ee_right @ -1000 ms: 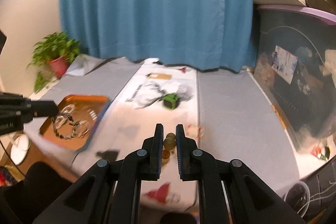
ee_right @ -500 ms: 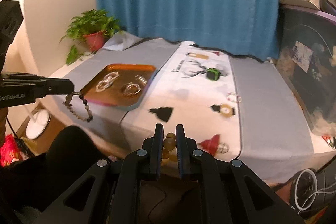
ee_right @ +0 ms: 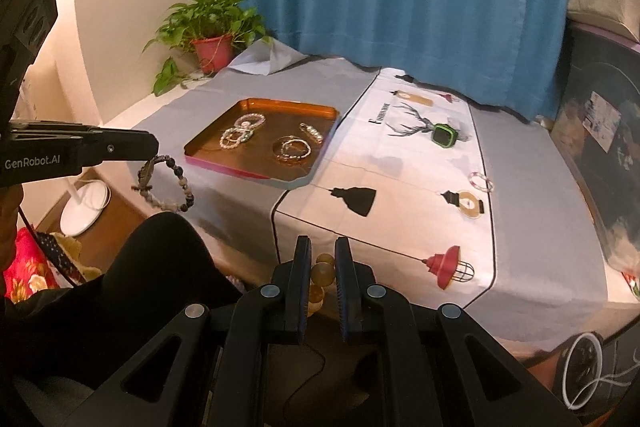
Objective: Organize jewelry
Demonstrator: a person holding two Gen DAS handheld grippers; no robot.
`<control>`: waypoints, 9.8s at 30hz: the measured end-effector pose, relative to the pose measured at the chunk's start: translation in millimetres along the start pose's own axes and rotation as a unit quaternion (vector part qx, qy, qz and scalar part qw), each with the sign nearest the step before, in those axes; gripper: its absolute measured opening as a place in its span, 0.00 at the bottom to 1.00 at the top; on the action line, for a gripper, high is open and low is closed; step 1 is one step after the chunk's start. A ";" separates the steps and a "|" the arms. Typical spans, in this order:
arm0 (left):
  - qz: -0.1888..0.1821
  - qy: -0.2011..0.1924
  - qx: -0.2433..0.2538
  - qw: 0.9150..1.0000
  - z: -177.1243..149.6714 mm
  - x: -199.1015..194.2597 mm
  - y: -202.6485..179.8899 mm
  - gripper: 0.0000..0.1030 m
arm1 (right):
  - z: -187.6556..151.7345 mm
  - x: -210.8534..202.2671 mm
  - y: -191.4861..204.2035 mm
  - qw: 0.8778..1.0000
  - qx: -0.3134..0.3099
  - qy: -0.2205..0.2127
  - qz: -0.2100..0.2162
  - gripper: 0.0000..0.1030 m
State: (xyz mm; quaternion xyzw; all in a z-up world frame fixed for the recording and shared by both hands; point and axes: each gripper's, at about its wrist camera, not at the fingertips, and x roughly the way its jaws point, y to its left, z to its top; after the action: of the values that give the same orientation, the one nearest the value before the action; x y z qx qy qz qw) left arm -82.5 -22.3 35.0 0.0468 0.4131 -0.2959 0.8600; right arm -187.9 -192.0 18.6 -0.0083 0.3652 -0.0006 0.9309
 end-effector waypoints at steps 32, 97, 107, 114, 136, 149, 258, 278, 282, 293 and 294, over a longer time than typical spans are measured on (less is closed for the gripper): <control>0.006 -0.011 -0.019 1.000 64.6 61.6 83.0 0.04 | 90.2 110.0 45.0 0.998 -0.049 0.023 0.023 0.12; 0.186 -0.060 -0.036 0.980 -2.2 -9.6 69.0 0.94 | 60.8 53.1 57.8 0.999 0.004 -0.029 0.013 0.68; 0.185 -0.079 -0.017 0.979 -8.8 -32.2 46.7 0.95 | 50.7 24.5 61.2 0.999 0.002 -0.046 0.011 0.68; 0.189 -0.084 -0.012 0.978 -10.5 -36.9 42.2 0.95 | 48.3 19.0 62.0 0.999 0.003 -0.050 0.010 0.68; 0.150 -0.019 0.001 0.989 25.5 37.9 15.2 0.94 | 27.9 54.0 -25.9 0.996 0.077 -0.019 -0.044 0.68; 0.084 0.008 0.056 0.995 126.5 188.3 -53.5 0.94 | 21.5 138.5 -229.4 0.968 0.198 0.029 -0.152 0.69; 0.088 -0.020 0.015 0.996 -53.3 0.8 3.8 0.47 | -19.5 6.6 24.5 1.000 0.001 0.026 0.005 0.06; 0.110 -0.019 -0.022 0.994 43.7 82.9 90.4 0.47 | 99.0 141.1 37.9 0.999 -0.023 0.020 0.027 0.06; 0.122 -0.012 -0.029 0.992 65.4 114.8 112.5 0.47 | 121.3 182.4 41.0 0.999 -0.022 0.024 0.034 0.06; 0.144 0.008 -0.038 0.989 100.2 187.4 157.3 0.47 | 148.3 272.5 39.4 0.998 -0.010 0.040 0.043 0.06; 0.145 0.010 -0.039 0.989 101.6 192.7 160.1 0.47 | 150.3 279.1 39.7 0.998 -0.010 0.041 0.041 0.06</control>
State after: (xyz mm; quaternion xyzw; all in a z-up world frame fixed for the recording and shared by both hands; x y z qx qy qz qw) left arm 167.7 -14.6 -67.1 0.0749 0.4216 -0.1513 0.8909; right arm 118.8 -152.1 -61.6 -0.0028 0.4033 0.0410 0.9141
